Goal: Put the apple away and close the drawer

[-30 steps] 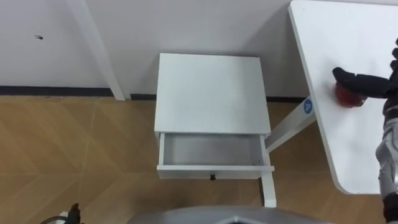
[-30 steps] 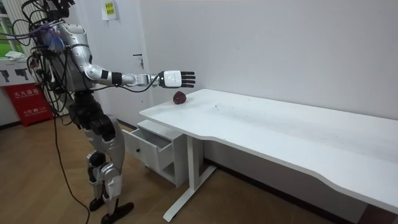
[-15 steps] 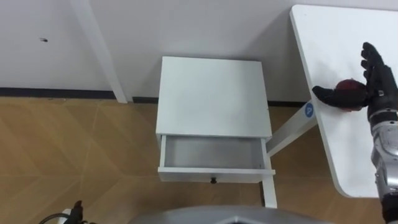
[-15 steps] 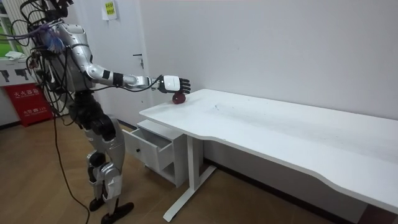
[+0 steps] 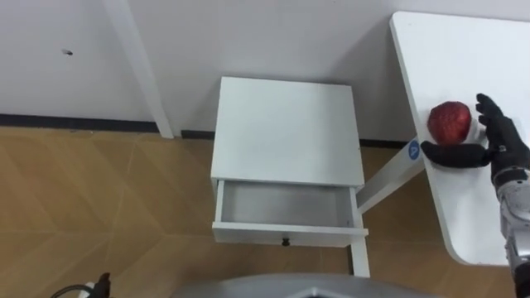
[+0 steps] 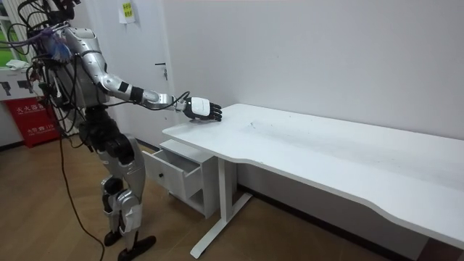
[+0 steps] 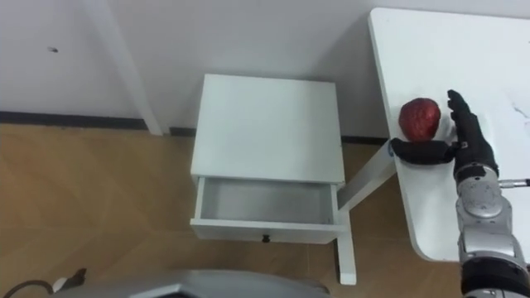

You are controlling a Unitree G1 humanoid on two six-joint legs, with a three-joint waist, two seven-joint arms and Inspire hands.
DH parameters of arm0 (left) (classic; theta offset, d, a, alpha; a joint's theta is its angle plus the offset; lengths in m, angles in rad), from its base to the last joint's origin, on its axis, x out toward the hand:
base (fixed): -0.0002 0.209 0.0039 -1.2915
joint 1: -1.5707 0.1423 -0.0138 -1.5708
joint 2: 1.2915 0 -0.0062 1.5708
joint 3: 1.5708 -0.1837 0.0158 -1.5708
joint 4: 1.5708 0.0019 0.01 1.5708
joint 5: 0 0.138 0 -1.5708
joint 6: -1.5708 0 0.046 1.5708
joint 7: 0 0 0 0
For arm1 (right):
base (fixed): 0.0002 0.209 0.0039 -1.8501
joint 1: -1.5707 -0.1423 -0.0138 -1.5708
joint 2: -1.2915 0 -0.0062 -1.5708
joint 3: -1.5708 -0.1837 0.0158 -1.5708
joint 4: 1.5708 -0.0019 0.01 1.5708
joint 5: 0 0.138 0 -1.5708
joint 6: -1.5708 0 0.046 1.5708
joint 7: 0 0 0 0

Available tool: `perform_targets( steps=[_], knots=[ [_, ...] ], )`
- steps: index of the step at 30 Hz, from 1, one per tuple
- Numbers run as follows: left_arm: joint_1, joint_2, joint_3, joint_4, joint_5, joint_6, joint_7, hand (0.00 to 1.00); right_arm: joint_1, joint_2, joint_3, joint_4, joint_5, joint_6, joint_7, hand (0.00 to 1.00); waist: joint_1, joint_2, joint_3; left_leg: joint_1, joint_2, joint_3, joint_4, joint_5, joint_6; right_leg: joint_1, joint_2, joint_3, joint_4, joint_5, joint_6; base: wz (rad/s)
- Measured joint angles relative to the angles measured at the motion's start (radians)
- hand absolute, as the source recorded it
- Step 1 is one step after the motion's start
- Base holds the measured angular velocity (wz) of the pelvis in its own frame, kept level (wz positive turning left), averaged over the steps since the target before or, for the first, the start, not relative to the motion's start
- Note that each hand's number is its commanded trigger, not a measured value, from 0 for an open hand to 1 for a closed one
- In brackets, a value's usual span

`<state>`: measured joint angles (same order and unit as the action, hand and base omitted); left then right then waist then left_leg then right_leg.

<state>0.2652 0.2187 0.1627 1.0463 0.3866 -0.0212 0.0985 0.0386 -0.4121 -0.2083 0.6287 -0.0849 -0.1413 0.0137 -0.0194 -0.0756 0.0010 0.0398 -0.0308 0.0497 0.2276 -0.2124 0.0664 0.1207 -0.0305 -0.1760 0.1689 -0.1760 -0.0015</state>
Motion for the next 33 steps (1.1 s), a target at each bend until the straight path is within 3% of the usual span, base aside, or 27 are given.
perform_targets(
  steps=[2,3,4,5,11,26,33],
  knots=[
    [-0.002,0.0,0.0,0.0,0.0,0.0,-0.001,0.0,0.0,0.0,0.0,0.001,0.0,0.0,0.003,0.0,0.001,-0.002,-0.0013,0.002,0.0,0.003,-0.001,0.0,0.0,0.001,0.0,0.0,0.0,0.0,0.0,0.0],
    [-0.001,0.0,0.0,0.002,0.0,0.0,-0.001,0.0,0.0,0.0,0.0,0.005,0.0,0.0,0.004,0.05,0.001,-0.002,-0.0016,0.005,0.0,0.004,-0.003,0.0,0.0,0.003,0.0,0.0,0.0,0.0,0.0,0.0],
    [-0.001,0.0,0.0,0.004,0.0,0.0,-0.001,0.0,0.0,0.0,0.0,0.006,0.0,0.0,0.004,0.89,0.001,-0.003,-0.0018,0.006,0.0,0.005,-0.004,0.0,0.0,0.005,0.0,0.0,0.0,0.0,0.0,0.0],
    [-0.001,0.0,0.0,0.006,0.0,0.0,-0.001,0.0,0.0,0.0,0.0,0.006,0.0,0.0,0.004,1.0,0.001,-0.003,-0.0019,0.006,0.0,0.005,-0.004,0.0,0.0,0.005,0.0,-0.001,0.0,0.0,0.0,0.0],
    [0.003,0.0,0.0,0.012,0.0,0.0,-0.001,0.0,-0.004,-0.007,-0.011,0.022,-0.014,0.0,-0.027,1.0,0.004,-0.011,-0.0046,0.008,0.0,0.004,-0.004,0.0,0.0,0.007,0.0,-0.001,-0.001,0.0,0.0,0.0],
    [-0.021,0.004,-0.001,0.052,0.001,0.0,0.0,0.0,-0.019,-0.016,-0.007,0.061,-0.03,-0.01,-0.076,1.0,0.007,-0.017,-0.0014,0.006,0.0,-0.002,-0.004,0.0,0.0,0.007,0.001,-0.003,-0.001,0.0,0.0,0.0],
    [-0.024,0.004,-0.052,0.051,0.0,-0.007,0.007,0.0,-0.012,-0.009,0.103,-0.037,-0.039,-0.01,-0.047,1.0,0.004,-0.016,-0.0008,0.005,0.0,-0.001,-0.005,0.0,0.0,0.005,0.002,0.0,-0.002,0.0,0.0,0.0]
  ],
)
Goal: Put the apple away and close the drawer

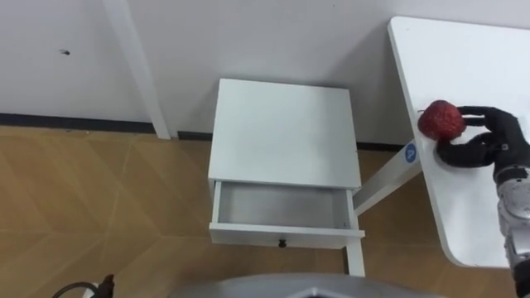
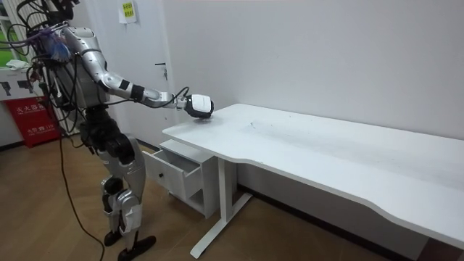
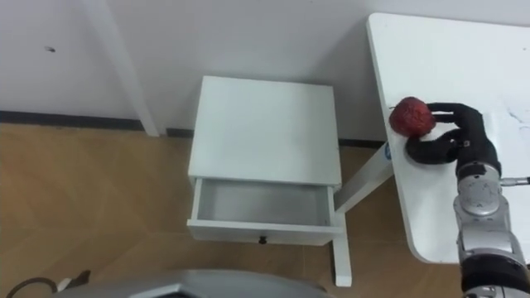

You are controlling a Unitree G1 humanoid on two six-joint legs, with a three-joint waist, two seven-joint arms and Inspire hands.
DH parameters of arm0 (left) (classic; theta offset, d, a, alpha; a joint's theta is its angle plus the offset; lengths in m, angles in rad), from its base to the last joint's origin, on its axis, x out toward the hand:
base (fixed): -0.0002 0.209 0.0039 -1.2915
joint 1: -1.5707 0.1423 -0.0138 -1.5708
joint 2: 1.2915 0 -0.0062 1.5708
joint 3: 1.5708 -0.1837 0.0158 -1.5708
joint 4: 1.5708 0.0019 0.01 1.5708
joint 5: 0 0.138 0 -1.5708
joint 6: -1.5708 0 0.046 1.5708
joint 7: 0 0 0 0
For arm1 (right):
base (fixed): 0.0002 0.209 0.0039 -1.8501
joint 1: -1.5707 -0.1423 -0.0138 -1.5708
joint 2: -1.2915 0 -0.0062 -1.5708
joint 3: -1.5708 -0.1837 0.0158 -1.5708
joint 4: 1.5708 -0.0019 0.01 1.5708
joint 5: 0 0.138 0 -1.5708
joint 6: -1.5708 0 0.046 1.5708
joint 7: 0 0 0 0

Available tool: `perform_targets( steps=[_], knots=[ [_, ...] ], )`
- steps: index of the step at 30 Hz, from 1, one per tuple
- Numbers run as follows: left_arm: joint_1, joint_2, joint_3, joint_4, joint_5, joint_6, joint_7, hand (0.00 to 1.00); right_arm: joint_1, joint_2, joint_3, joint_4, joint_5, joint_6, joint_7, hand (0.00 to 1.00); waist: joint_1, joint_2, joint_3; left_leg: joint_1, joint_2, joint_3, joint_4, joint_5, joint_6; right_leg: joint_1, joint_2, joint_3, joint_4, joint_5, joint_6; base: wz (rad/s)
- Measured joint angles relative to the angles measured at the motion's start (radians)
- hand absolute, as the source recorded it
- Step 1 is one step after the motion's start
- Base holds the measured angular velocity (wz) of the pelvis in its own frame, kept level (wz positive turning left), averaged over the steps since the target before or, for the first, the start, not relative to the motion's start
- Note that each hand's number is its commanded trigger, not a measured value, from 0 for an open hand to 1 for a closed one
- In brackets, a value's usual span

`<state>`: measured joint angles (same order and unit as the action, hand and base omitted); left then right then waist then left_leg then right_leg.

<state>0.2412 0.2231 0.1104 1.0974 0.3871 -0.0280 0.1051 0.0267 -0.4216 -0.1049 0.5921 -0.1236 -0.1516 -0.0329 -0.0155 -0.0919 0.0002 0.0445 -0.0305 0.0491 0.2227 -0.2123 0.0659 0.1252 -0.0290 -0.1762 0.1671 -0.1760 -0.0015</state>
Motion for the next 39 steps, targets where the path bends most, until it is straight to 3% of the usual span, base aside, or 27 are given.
perform_targets(
  steps=[8,12,15,21,28,29,30,39],
  knots=[
    [-0.015,0.001,-0.016,0.0,0.002,0.0,0.0,0.0,0.011,0.014,0.131,-0.094,-0.119,0.004,0.086,1.0,0.048,0.0,0.0021,0.002,0.0,0.001,-0.002,0.0,0.0,-0.001,0.0,0.0,0.0,0.0,0.0,0.01],
    [-0.018,0.001,-0.022,0.001,0.018,0.001,-0.002,0.0,0.018,0.051,0.174,-0.159,-0.234,0.028,0.152,1.0,0.054,0.002,0.004,-0.008,-0.001,-0.007,-0.001,0.0,0.0,-0.005,-0.002,-0.019,0.002,0.0,0.0,0.07],
    [-0.04,0.004,-0.06,0.003,0.018,0.001,-0.013,0.0,0.016,0.058,0.22,-0.221,-0.233,0.037,0.18,1.0,0.07,0.012,0.0108,-0.026,-0.002,-0.004,0.008,0.0,0.0,-0.018,-0.003,-0.019,0.001,0.0,0.0,0.0],
    [-0.065,0.003,-0.076,0.003,0.019,0.002,-0.032,0.0,0.016,0.083,0.283,-0.287,-0.239,0.047,0.253,1.0,0.079,0.014,0.0099,-0.044,-0.002,-0.01,0.013,0.0,0.0,-0.028,-0.003,-0.032,0.0,0.0,0.0,0.06],
    [-0.074,-0.003,-0.075,0.004,0.019,0.014,-0.044,0.0,0.016,0.108,0.294,-0.294,-0.269,0.065,0.281,1.0,0.088,0.018,0.0113,-0.05,-0.002,-0.01,0.016,0.0,0.0,-0.029,-0.005,-0.044,0.0,0.0,0.0,0.06],
    [-0.075,-0.005,-0.076,0.004,0.019,0.014,-0.044,0.0,0.017,0.11,0.298,-0.293,-0.275,0.066,0.289,0.73,0.09,0.02,0.0103,-0.05,-0.002,-0.011,0.016,0.0,0.0,-0.029,-0.004,-0.044,0.0,0.0,0.0,0.0],
    [-0.075,-0.008,-0.076,0.004,0.019,0.014,-0.044,0.0,0.017,0.11,0.303,-0.291,-0.278,0.066,0.3,0.0,0.091,0.022,0.0089,-0.05,-0.002,-0.011,0.016,0.0,0.0,-0.029,-0.004,-0.044,0.0,0.0,0.0,0.0],
    [-0.074,-0.013,-0.075,0.001,0.02,0.014,-0.044,0.0,0.031,0.115,0.318,-0.286,-0.282,0.088,0.334,0.0,0.096,0.035,0.0052,-0.05,-0.002,-0.012,0.017,0.0,0.0,-0.027,-0.004,-0.045,-0.001,0.0,0.0,0.0]
  ],
)
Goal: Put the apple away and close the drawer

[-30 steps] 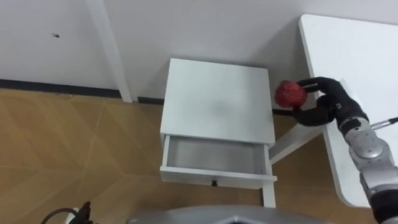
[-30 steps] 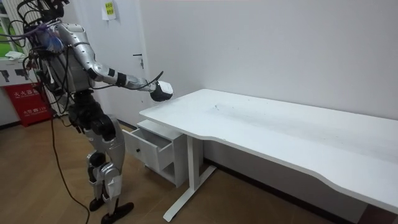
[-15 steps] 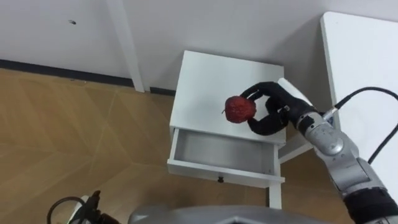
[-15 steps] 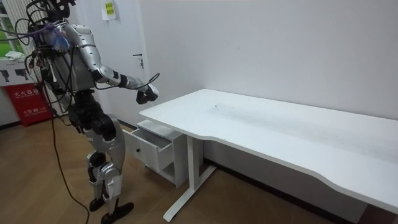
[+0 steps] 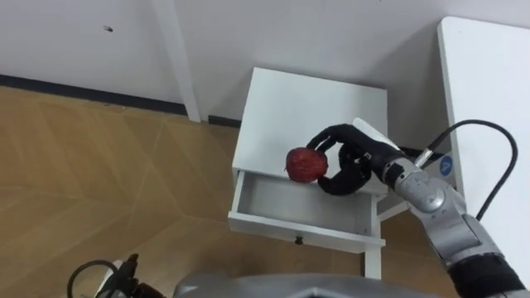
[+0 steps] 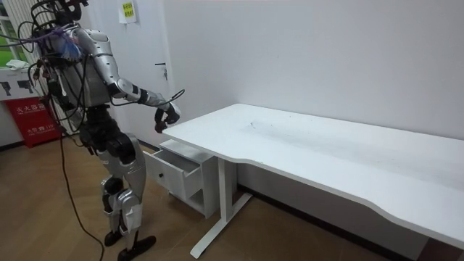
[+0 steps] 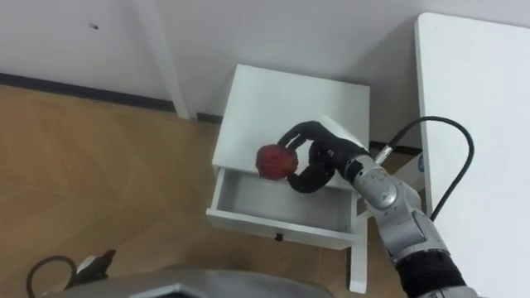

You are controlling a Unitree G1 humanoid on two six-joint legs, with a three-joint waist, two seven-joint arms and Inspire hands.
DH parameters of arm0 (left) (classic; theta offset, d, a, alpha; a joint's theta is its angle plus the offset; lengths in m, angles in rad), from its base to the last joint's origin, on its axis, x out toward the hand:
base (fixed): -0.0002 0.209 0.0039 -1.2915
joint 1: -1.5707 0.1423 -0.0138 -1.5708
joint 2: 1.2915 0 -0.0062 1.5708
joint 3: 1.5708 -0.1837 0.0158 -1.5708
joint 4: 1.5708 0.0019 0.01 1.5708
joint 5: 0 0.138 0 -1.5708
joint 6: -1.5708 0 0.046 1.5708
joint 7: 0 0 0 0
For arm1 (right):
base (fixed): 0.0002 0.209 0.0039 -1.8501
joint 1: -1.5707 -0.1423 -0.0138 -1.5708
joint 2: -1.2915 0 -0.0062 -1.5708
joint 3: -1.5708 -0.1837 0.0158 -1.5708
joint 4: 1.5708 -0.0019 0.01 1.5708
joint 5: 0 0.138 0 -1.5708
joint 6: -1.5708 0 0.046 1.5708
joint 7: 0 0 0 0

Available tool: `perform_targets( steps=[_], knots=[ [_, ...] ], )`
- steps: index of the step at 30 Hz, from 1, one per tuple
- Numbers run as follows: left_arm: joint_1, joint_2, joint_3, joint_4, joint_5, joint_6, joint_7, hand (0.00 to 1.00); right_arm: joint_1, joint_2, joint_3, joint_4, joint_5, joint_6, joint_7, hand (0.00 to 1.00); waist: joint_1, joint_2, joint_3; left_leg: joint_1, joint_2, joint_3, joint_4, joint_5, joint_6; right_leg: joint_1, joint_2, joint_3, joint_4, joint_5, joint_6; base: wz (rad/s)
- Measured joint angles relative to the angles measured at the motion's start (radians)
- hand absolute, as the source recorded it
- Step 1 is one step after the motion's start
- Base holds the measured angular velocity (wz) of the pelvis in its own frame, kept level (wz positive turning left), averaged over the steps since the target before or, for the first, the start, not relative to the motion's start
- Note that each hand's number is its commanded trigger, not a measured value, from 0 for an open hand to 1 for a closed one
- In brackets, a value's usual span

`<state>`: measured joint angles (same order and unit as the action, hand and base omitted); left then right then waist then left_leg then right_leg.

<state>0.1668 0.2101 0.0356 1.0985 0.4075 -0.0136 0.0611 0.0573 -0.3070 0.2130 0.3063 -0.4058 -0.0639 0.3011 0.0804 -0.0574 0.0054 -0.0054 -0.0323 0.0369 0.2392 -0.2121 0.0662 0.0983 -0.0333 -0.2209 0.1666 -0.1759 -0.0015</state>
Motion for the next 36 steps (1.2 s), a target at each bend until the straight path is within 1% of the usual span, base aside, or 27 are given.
perform_targets(
  steps=[8,9,11,17,19,20,23,25,26,27,28,29,30,32,34,35,36],
  knots=[
    [-0.001,0.0,-0.002,-0.002,-0.001,0.0,0.018,0.0,0.0,0.008,0.0,0.046,0.0,0.0,-0.002,0.0,-0.015,0.0,0.0016,0.002,-0.001,-0.007,0.002,0.0,0.0,0.004,0.0,-0.001,0.0,0.0,0.0,0.02],
    [-0.001,0.0,-0.003,-0.002,-0.001,0.0,0.018,0.0,0.0,0.008,0.0,0.054,0.0,0.0,-0.002,0.0,-0.019,0.001,0.004,0.001,-0.001,-0.008,0.001,0.0,0.0,0.004,0.0,0.0,0.0,0.0,0.0,0.0],
    [-0.001,0.0,-0.003,-0.002,-0.001,0.0,0.019,0.0,0.001,0.008,0.0,0.055,0.0,0.0,-0.002,0.0,-0.022,0.002,0.0062,0.001,-0.001,-0.009,0.001,0.0,0.0,0.004,0.0,0.0,0.0,0.0,0.0,0.0],
    [-0.003,0.0,-0.008,-0.002,-0.001,-0.003,0.022,0.0,0.002,0.008,0.0,0.056,0.001,0.0,-0.002,0.0,-0.024,0.001,0.006,0.001,-0.001,-0.006,0.0,0.0,0.0,0.003,-0.001,-0.001,0.0,0.0,0.0,0.0],
    [-0.001,0.0,-0.008,-0.002,-0.001,-0.003,0.022,0.0,0.003,0.009,-0.001,0.073,0.007,-0.004,-0.003,0.0,-0.027,0.0,0.0047,0.002,-0.001,-0.006,0.0,0.0,0.0,0.005,-0.001,-0.003,0.0,0.0,0.0,0.0],
    [0.0,0.0,-0.008,-0.002,0.0,-0.003,0.023,0.0,0.007,0.011,-0.002,0.093,0.008,-0.004,-0.005,0.0,-0.025,-0.003,0.0034,0.005,-0.001,-0.006,-0.002,0.0,0.0,0.007,-0.001,-0.003,0.0,0.0,0.0,0.0],
    [0.01,-0.001,-0.008,0.0,0.0,-0.002,0.042,0.0,0.021,0.03,-0.003,0.143,0.008,-0.002,-0.018,0.0,-0.025,-0.005,0.0029,0.012,-0.001,-0.007,-0.005,0.0,0.0,0.013,-0.001,-0.003,0.0,0.0,0.0,0.0],
    [0.02,-0.002,-0.004,0.0,0.002,0.0,0.052,0.0,0.029,0.04,-0.011,0.184,0.008,-0.007,-0.03,0.0,-0.028,-0.007,0.0022,0.018,-0.002,-0.007,-0.005,0.0,0.0,0.019,-0.001,-0.003,-0.002,0.0,0.0,0.0],
    [0.024,-0.002,-0.002,-0.003,0.003,0.004,0.061,0.0,0.039,0.049,-0.024,0.224,0.011,-0.008,-0.045,0.0,-0.027,-0.005,0.0013,0.02,-0.003,-0.01,-0.006,0.0,0.0,0.023,-0.001,-0.001,-0.006,0.0,0.0,0.06],
    [0.033,-0.002,0.001,-0.011,0.005,0.01,0.067,0.0,0.05,0.059,-0.042,0.264,0.021,-0.009,-0.061,0.0,-0.027,-0.008,-0.0001,0.019,-0.005,-0.014,-0.006,0.0,0.0,0.027,-0.001,0.0,-0.016,0.0,0.0,0.05],
    [0.034,-0.002,0.001,-0.012,0.005,0.012,0.067,0.0,0.05,0.059,-0.045,0.29,0.033,-0.01,-0.071,0.0,-0.027,-0.01,-0.0009,0.018,-0.006,-0.016,-0.006,0.0,0.0,0.028,-0.002,-0.001,-0.017,0.0,0.0,0.0],
    [0.032,-0.002,0.001,-0.009,0.005,0.014,0.067,0.0,0.045,0.059,-0.056,0.366,0.059,-0.014,-0.088,0.0,-0.029,-0.01,-0.0015,0.018,-0.006,-0.018,-0.005,0.0,0.0,0.028,-0.002,-0.001,-0.017,0.0,0.0,0.03],
    [0.035,-0.002,0.003,-0.007,0.006,0.014,0.067,0.0,0.043,0.061,-0.082,0.448,0.069,-0.017,-0.104,0.0,-0.03,-0.01,-0.002,0.018,-0.007,-0.02,-0.004,0.0,0.001,0.03,-0.003,-0.001,-0.016,0.0,0.0,0.05],
    [0.042,-0.002,0.002,-0.007,0.009,0.014,0.067,0.0,0.05,0.061,-0.126,0.553,0.1,-0.019,-0.136,0.0,-0.032,-0.007,-0.002,0.017,-0.009,-0.022,-0.002,0.0,0.001,0.03,-0.004,-0.001,-0.016,0.0,0.0,0.03],
    [0.049,-0.002,0.01,-0.007,0.018,0.013,0.066,0.0,0.073,0.062,-0.158,0.607,0.106,-0.021,-0.162,0.0,-0.031,-0.003,-0.0018,0.013,-0.009,-0.021,-0.001,-0.001,0.001,0.026,-0.004,0.0,-0.016,0.0,0.0,0.0],
    [0.05,-0.002,0.022,-0.002,0.021,0.013,0.066,0.0,0.082,0.063,-0.155,0.626,0.095,-0.031,-0.178,0.0,-0.032,-0.002,-0.0029,0.013,-0.009,-0.021,-0.001,-0.001,0.001,0.026,-0.004,0.002,-0.016,0.0,0.0,0.0],
    [0.048,-0.003,0.03,0.008,0.025,0.012,0.067,0.0,0.079,0.07,-0.157,0.647,0.096,-0.052,-0.19,0.0,-0.036,0.0,-0.0051,0.016,-0.008,-0.021,-0.001,-0.001,0.001,0.03,-0.004,0.002,-0.016,0.0,0.0,0.0]
  ],
)
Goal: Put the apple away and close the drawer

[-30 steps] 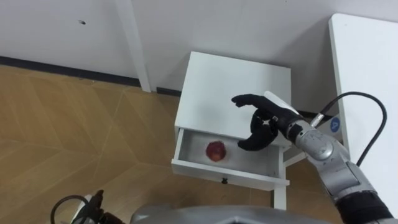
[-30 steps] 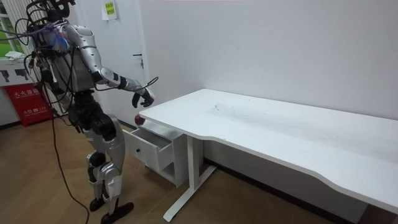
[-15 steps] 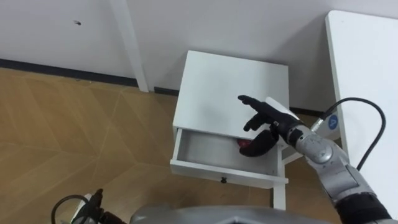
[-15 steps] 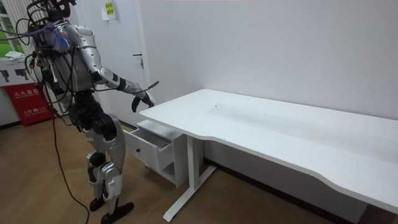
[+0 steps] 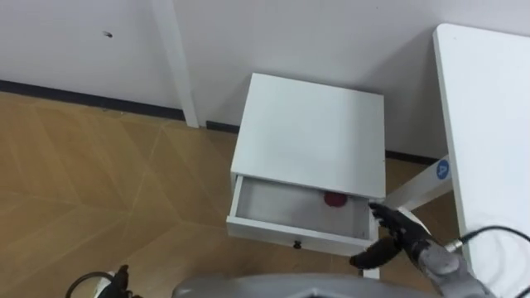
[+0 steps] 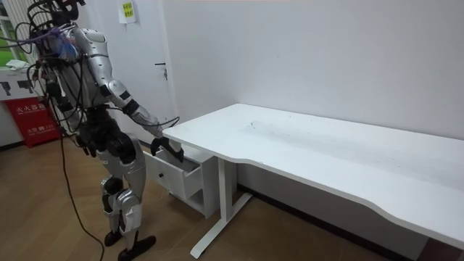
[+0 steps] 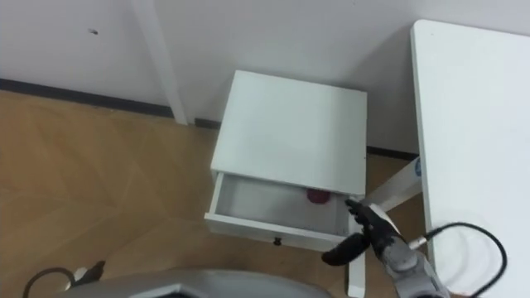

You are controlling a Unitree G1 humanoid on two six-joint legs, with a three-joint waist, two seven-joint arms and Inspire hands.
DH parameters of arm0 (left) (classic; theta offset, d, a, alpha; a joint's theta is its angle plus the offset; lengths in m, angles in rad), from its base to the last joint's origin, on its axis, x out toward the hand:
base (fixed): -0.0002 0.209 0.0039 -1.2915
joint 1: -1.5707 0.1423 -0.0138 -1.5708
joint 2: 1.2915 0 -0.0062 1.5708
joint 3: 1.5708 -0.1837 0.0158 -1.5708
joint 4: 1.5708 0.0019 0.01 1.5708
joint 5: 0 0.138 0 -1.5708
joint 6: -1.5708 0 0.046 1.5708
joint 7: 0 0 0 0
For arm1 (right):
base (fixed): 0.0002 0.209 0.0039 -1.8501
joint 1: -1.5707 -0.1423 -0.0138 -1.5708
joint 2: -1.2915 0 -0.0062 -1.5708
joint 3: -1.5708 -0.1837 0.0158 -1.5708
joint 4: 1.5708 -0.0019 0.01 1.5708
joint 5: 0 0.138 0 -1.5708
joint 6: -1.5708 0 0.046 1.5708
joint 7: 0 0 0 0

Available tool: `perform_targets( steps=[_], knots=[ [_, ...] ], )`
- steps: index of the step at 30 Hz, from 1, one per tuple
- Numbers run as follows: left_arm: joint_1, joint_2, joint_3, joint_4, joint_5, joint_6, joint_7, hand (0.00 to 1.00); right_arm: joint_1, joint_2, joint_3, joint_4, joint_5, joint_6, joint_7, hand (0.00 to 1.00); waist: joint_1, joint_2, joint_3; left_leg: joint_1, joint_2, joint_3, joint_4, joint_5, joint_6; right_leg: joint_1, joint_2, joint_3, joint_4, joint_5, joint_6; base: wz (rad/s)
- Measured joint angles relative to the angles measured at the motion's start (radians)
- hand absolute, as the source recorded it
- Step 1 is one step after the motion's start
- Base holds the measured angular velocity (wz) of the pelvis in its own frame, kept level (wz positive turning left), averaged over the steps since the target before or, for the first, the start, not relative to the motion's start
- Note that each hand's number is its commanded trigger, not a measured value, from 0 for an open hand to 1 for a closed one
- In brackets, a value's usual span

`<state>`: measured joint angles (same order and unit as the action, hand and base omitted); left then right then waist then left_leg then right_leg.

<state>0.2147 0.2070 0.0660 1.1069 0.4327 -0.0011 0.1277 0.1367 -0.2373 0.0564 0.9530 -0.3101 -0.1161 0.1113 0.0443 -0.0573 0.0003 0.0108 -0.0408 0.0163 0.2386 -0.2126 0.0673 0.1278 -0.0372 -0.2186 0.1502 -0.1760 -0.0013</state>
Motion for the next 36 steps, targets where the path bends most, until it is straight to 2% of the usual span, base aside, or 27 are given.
perform_targets(
  steps=[3,7,10,14,17,18,19,20,21,22,23,24,25,26,27,28,29,30,31,32,33,34,35,36],
  knots=[
    [0.0,-0.01,0.012,0.013,0.003,0.0,0.006,0.0,-0.019,0.011,-0.01,0.083,0.001,-0.028,-0.034,0.0,-0.011,0.007,-0.0034,0.015,-0.004,-0.005,-0.001,0.0,0.002,0.017,-0.003,-0.003,-0.001,0.0,0.0,0.05],
    [0.013,-0.034,0.036,0.014,0.003,0.012,0.017,0.0,-0.02,0.012,-0.011,0.174,-0.003,-0.026,-0.07,0.0,-0.013,0.018,-0.0093,0.039,-0.01,-0.012,-0.002,-0.005,0.01,0.043,-0.008,-0.007,0.0,-0.003,0.005,0.08],
    [0.015,-0.042,0.053,0.013,0.003,0.029,0.017,0.0,-0.009,0.013,-0.009,0.251,-0.035,0.008,-0.086,0.0,-0.015,0.02,-0.0101,0.041,-0.02,-0.025,-0.003,-0.004,0.016,0.046,-0.014,0.0,0.001,-0.008,0.013,0.13],
    [0.03,-0.043,0.063,0.013,0.003,0.062,0.019,0.0,0.032,0.041,-0.015,0.324,-0.028,0.084,-0.086,0.0,-0.023,0.025,-0.0112,0.056,-0.026,-0.029,-0.014,-0.003,0.022,0.057,-0.019,0.006,0.004,-0.01,0.016,0.03],
    [0.03,-0.051,0.087,0.013,0.003,0.071,0.019,0.0,0.052,0.064,-0.086,0.353,0.031,0.135,-0.086,0.0,-0.05,0.031,-0.0089,0.058,-0.028,-0.034,-0.012,-0.008,0.028,0.06,-0.022,-0.002,0.007,-0.01,0.017,0.05],
    [0.029,-0.054,0.087,0.013,0.001,0.074,0.018,0.0,0.064,0.065,-0.106,0.354,0.062,0.154,-0.083,0.0,-0.065,0.031,-0.0051,0.056,-0.028,-0.033,-0.004,-0.014,0.03,0.055,-0.025,-0.002,0.026,-0.014,0.024,0.0],
    [0.028,-0.057,0.087,0.013,0.001,0.075,0.018,0.0,0.067,0.066,-0.121,0.354,0.078,0.164,-0.081,0.0,-0.069,0.035,-0.0056,0.054,-0.027,-0.032,0.003,-0.019,0.032,0.045,-0.027,-0.001,0.047,-0.02,0.032,0.0],
    [0.024,-0.063,0.088,0.013,0.002,0.075,0.016,0.0,0.071,0.065,-0.154,0.359,0.103,0.178,-0.076,0.0,-0.079,0.044,-0.0023,0.05,-0.027,-0.022,0.019,-0.028,0.036,0.024,-0.033,-0.001,0.097,-0.031,0.04,-0.11],
    [0.015,-0.069,0.088,0.015,-0.006,0.074,0.014,0.0,0.07,0.063,-0.189,0.367,0.122,0.186,-0.076,0.0,-0.087,0.056,0.0001,0.037,-0.024,-0.011,0.048,-0.043,0.043,-0.02,-0.042,-0.001,0.183,-0.044,0.049,-0.15],
    [0.008,-0.071,0.087,0.016,-0.009,0.073,0.012,0.0,0.07,0.061,-0.2,0.367,0.13,0.191,-0.076,0.0,-0.088,0.059,-0.0001,0.031,-0.022,-0.006,0.062,-0.05,0.046,-0.049,-0.05,-0.005,0.242,-0.048,0.049,-0.17],
    [-0.006,-0.07,0.087,0.017,-0.008,0.073,0.004,0.0,0.068,0.058,-0.211,0.365,0.145,0.201,-0.076,0.0,-0.093,0.071,0.0059,0.022,-0.025,0.002,0.084,-0.057,0.055,-0.126,-0.074,-0.005,0.398,-0.046,0.048,-0.12],
    [-0.021,-0.056,0.084,0.019,-0.009,0.073,-0.01,0.0,0.06,0.058,-0.23,0.366,0.145,0.207,-0.075,0.0,-0.096,0.069,0.0069,0.01,-0.041,0.009,0.108,-0.063,0.067,-0.216,-0.105,0.015,0.561,-0.028,0.047,-0.11],
    [-0.023,-0.05,0.083,0.025,-0.011,0.072,-0.014,0.0,0.06,0.056,-0.24,0.367,0.145,0.21,-0.075,0.0,-0.095,0.067,0.006,0.006,-0.048,0.017,0.12,-0.067,0.074,-0.258,-0.118,0.028,0.634,-0.003,0.045,-0.15],
    [-0.037,-0.041,0.081,0.044,-0.011,0.071,-0.022,0.0,0.059,0.046,-0.247,0.368,0.144,0.215,-0.076,0.0,-0.097,0.077,0.0054,-0.003,-0.053,0.025,0.144,-0.076,0.088,-0.345,-0.133,0.051,0.761,0.083,0.048,-0.21],
    [-0.053,-0.033,0.073,0.055,-0.009,0.073,-0.026,0.0,0.048,0.04,-0.258,0.372,0.148,0.217,-0.079,0.0,-0.102,0.097,0.0024,-0.018,-0.049,0.028,0.17,-0.084,0.102,-0.454,-0.138,0.081,0.893,0.219,0.06,-0.26],
    [-0.058,-0.028,0.066,0.056,-0.01,0.074,-0.025,0.0,0.045,0.039,-0.257,0.374,0.151,0.216,-0.08,0.0,-0.101,0.103,0.0011,-0.032,-0.044,0.037,0.186,-0.087,0.107,-0.515,-0.136,0.094,0.97,0.253,0.07,-0.42],
    [-0.069,-0.013,0.055,0.064,-0.026,0.076,-0.023,0.0,0.027,0.043,-0.253,0.373,0.159,0.21,-0.079,0.0,-0.09,0.108,0.005,-0.066,-0.036,0.052,0.219,-0.091,0.114,-0.668,-0.132,0.111,1.231,0.216,0.053,-0.33],
    [-0.087,-0.009,0.045,0.076,-0.037,0.089,-0.024,0.0,0.017,0.041,-0.241,0.369,0.187,0.196,-0.081,0.0,-0.093,0.122,0.0041,-0.104,-0.02,0.053,0.257,-0.097,0.121,-0.814,-0.13,0.107,1.494,0.165,0.042,-0.26],
    [-0.092,-0.01,0.041,0.081,-0.039,0.095,-0.024,0.0,0.015,0.038,-0.232,0.369,0.197,0.188,-0.084,0.0,-0.092,0.133,0.0036,-0.12,-0.012,0.053,0.269,-0.098,0.123,-0.874,-0.126,0.101,1.597,0.139,0.036,0.0],
    [-0.096,-0.011,0.03,0.083,-0.045,0.107,-0.024,0.0,0.007,0.035,-0.218,0.371,0.213,0.18,-0.097,0.0,-0.097,0.142,0.0073,-0.145,-0.002,0.049,0.289,-0.101,0.125,-0.975,-0.125,0.092,1.754,0.102,0.036,0.07],
    [-0.094,-0.011,0.03,0.083,-0.045,0.12,-0.024,0.0,0.005,0.033,-0.188,0.372,0.231,0.18,-0.112,0.0,-0.102,0.144,0.0098,-0.158,0.0,0.045,0.302,-0.104,0.129,-1.039,-0.131,0.088,1.853,0.077,0.037,0.09],
    [-0.087,-0.011,0.031,0.082,-0.045,0.126,-0.024,0.0,0.005,0.032,-0.177,0.372,0.238,0.181,-0.116,0.0,-0.102,0.144,0.0097,-0.158,0.001,0.045,0.306,-0.109,0.125,-1.056,-0.134,0.087,1.876,0.07,0.035,0.09],
    [-0.075,-0.011,0.032,0.081,-0.044,0.133,-0.023,0.0,0.005,0.027,-0.149,0.372,0.266,0.183,-0.123,0.0,-0.11,0.144,0.0093,-0.155,0.003,0.044,0.309,-0.112,0.126,-1.06,-0.143,0.088,1.886,0.066,0.032,0.08],
    [-0.049,-0.012,0.039,0.079,-0.042,0.135,-0.024,0.0,0.004,0.019,-0.137,0.367,0.297,0.188,-0.124,0.0,-0.118,0.146,0.0084,-0.153,0.0,0.041,0.305,-0.111,0.114,-1.029,-0.156,0.094,1.844,0.066,0.033,0.07]
  ],
)
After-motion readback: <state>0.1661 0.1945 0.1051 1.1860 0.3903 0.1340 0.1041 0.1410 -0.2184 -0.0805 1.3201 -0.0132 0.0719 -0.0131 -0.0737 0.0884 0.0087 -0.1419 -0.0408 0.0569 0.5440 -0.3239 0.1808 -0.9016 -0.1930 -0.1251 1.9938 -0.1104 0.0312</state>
